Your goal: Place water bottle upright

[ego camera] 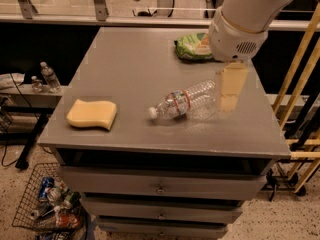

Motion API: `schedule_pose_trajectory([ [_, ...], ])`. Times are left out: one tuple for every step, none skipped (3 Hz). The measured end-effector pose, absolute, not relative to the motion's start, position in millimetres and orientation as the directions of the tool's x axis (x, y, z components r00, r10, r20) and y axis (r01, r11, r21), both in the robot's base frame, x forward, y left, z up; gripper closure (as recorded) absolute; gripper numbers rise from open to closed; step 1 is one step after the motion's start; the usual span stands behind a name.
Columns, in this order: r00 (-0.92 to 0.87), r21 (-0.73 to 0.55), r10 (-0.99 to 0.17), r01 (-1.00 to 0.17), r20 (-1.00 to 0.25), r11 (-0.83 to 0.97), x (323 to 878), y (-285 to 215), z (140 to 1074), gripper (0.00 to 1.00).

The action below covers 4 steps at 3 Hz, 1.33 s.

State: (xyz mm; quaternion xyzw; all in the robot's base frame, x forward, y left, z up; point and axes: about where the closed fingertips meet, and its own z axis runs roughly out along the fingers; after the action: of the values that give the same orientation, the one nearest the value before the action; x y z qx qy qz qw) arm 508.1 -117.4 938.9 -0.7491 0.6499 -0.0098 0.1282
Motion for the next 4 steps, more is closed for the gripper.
schedule_pose_trajectory([
  [0.208,-0.177,-0.971,-0.967,-0.119,-0.185,532.4,-102.8,928.8,0.00],
  [0.281,-0.169,-0.952,-0.951,-0.122,-0.258,554.8,-78.4,916.4,0.00],
  [0.289,-0.174,-0.948,-0.949,-0.136,-0.265,553.8,-75.7,914.1,0.00],
  [0.342,-0.128,-0.933,-0.936,-0.111,-0.328,547.7,-55.0,891.6,0.00],
])
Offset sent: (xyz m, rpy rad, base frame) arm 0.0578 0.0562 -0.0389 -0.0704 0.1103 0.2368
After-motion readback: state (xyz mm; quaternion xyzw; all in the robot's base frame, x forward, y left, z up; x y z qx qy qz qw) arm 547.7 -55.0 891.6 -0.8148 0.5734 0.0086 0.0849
